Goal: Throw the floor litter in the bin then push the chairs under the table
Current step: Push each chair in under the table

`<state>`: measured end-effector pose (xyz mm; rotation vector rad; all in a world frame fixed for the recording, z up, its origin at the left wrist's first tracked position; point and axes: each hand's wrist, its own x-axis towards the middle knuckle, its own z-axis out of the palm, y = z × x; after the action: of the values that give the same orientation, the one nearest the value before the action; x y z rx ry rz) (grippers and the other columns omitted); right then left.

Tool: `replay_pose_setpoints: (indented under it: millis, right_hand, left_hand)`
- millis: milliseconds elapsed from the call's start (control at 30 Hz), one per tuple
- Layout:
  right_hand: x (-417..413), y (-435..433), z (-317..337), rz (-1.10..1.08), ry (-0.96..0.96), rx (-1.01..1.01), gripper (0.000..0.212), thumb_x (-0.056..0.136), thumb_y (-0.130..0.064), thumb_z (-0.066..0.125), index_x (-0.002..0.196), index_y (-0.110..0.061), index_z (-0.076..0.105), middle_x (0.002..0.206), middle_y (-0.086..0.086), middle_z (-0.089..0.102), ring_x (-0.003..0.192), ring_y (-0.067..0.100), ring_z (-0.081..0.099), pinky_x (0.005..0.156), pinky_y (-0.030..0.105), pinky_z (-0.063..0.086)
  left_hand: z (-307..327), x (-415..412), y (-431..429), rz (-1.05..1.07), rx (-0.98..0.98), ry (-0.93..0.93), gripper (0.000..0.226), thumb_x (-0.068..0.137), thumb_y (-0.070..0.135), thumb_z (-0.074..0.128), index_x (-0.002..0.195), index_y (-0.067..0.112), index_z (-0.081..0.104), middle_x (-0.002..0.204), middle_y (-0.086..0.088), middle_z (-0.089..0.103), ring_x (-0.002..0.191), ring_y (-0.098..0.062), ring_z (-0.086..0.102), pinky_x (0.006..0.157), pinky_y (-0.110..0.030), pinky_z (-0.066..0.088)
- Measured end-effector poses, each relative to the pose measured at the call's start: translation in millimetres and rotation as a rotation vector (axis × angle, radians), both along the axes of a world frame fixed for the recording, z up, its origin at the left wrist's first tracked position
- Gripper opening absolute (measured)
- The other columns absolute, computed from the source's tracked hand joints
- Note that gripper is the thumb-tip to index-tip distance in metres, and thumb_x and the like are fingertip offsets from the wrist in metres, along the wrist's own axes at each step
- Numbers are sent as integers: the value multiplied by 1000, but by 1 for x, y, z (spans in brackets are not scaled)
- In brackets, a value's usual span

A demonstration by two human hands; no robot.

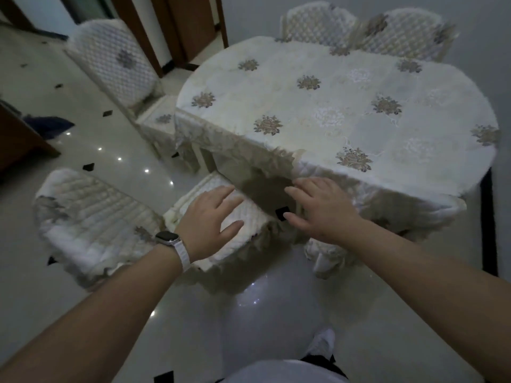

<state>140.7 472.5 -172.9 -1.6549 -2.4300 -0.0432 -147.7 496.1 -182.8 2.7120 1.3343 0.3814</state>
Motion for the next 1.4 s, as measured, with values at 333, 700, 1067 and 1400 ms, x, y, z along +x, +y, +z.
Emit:
replay_pose_setpoints:
  millis: [333,700,1067,1400]
  right_hand:
    - [-254,-45,4,215,-33,41,55,85,-56,47,119,-15,64,121,7,63,110,29,58,92,40,45]
    - [-443,-40,9,565,-91,126,53,85,-54,48,119,-16,65,121,9,63,108,32,59,91,41,44]
    - [-578,47,-25,737,25,114,54,88,-52,47,125,-16,63,125,9,62,113,30,57,96,41,41]
    - [-630,184,-37,694,108,85,52,87,-50,53,123,-14,63,128,10,61,116,30,56,96,42,43]
  left_hand:
    - [6,-259,-107,248,98,35,51,91,50,49,129,18,61,138,-12,55,129,-31,48,103,-50,40]
    - [0,-415,-187,525,152,22,48,89,48,50,125,19,63,134,-12,58,126,-32,52,104,-49,40]
    - [-21,-511,-134,612,123,33,43,93,41,51,126,16,62,135,-10,57,128,-30,50,105,-48,40]
    - [0,-566,23,474,65,110,43,93,40,50,128,18,59,136,-8,57,128,-29,50,105,-47,41]
